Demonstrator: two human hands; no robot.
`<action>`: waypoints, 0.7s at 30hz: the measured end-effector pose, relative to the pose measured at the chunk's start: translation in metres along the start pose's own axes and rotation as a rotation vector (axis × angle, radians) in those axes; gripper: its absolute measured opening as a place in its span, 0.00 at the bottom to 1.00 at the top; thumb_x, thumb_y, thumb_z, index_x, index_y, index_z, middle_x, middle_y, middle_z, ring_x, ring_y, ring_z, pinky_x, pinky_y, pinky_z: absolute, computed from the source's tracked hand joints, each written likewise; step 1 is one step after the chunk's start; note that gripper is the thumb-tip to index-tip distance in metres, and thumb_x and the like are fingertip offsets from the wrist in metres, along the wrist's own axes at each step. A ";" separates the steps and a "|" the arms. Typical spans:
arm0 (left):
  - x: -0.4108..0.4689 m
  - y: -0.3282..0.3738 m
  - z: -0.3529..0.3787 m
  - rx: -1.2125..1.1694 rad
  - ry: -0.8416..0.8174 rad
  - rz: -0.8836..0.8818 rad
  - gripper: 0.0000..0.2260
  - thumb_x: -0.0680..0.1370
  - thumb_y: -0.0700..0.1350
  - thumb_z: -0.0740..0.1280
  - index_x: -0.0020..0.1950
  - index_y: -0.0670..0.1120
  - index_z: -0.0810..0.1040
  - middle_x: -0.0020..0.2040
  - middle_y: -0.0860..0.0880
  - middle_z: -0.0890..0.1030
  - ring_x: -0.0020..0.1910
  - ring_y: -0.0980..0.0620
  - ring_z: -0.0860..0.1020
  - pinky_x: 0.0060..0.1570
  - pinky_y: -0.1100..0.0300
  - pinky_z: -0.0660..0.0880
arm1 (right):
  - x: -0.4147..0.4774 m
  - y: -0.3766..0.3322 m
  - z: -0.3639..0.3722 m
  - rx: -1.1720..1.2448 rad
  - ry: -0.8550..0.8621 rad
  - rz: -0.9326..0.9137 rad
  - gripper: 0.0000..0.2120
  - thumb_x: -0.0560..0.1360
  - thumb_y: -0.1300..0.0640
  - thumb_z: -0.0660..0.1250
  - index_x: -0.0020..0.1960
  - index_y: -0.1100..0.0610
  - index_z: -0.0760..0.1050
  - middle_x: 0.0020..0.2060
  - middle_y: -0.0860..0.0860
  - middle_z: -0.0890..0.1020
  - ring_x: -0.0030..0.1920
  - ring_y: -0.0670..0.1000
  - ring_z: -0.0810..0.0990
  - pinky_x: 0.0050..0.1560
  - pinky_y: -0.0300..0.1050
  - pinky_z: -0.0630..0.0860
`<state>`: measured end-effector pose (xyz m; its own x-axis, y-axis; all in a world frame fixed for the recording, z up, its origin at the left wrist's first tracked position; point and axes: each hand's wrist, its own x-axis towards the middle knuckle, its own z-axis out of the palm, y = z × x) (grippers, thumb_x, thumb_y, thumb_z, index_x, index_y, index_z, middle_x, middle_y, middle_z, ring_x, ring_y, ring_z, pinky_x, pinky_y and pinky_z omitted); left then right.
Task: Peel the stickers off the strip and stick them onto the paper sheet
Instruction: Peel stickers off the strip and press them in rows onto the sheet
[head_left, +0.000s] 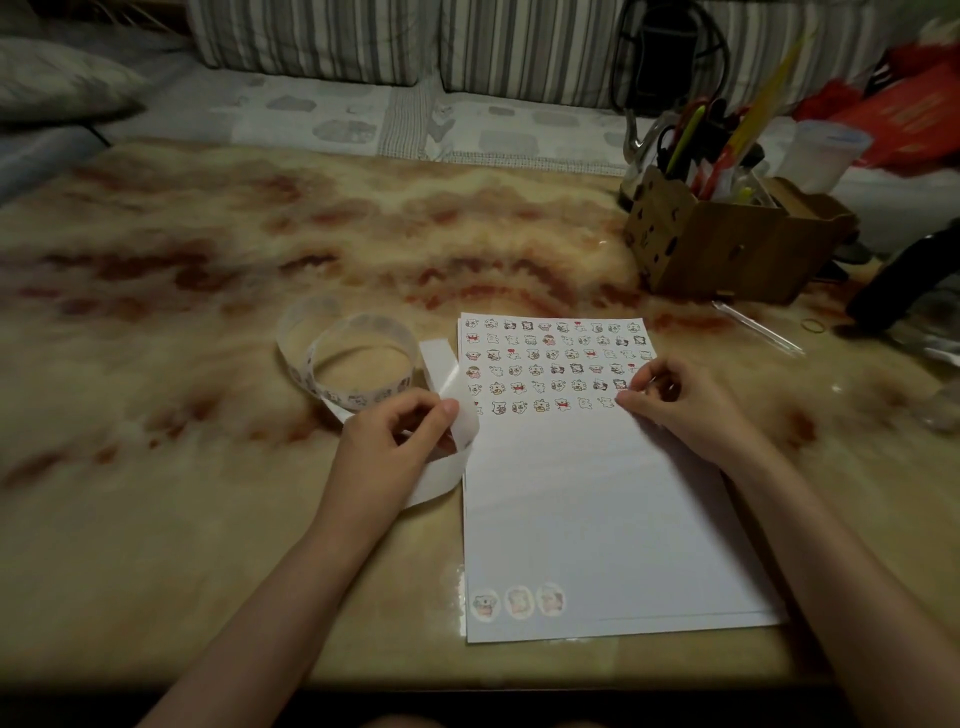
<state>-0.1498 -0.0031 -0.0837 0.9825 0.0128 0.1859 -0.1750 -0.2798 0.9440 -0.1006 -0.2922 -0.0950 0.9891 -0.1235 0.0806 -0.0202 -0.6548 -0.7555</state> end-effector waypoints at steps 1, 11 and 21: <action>0.000 0.000 0.000 -0.010 0.016 0.005 0.08 0.77 0.42 0.67 0.41 0.42 0.81 0.35 0.50 0.81 0.31 0.61 0.77 0.35 0.74 0.69 | 0.001 0.000 0.000 -0.022 0.007 0.002 0.07 0.70 0.57 0.74 0.41 0.53 0.76 0.30 0.48 0.75 0.33 0.49 0.72 0.38 0.46 0.68; 0.002 -0.002 -0.002 -0.056 0.154 0.081 0.06 0.77 0.43 0.66 0.41 0.45 0.80 0.34 0.50 0.81 0.29 0.59 0.76 0.33 0.71 0.71 | -0.016 -0.052 0.015 0.206 0.045 -0.156 0.06 0.74 0.59 0.69 0.42 0.49 0.76 0.37 0.46 0.80 0.35 0.44 0.76 0.35 0.38 0.69; 0.004 0.000 -0.003 -0.181 0.153 0.096 0.07 0.76 0.43 0.66 0.42 0.42 0.79 0.30 0.51 0.79 0.27 0.56 0.76 0.33 0.67 0.74 | -0.052 -0.115 0.067 0.416 -0.222 -0.303 0.09 0.70 0.62 0.74 0.44 0.51 0.77 0.40 0.45 0.83 0.43 0.48 0.81 0.41 0.42 0.72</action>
<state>-0.1462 -0.0004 -0.0823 0.9423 0.1430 0.3028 -0.2888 -0.1105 0.9510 -0.1401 -0.1602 -0.0560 0.9497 0.2134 0.2292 0.2845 -0.2821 -0.9162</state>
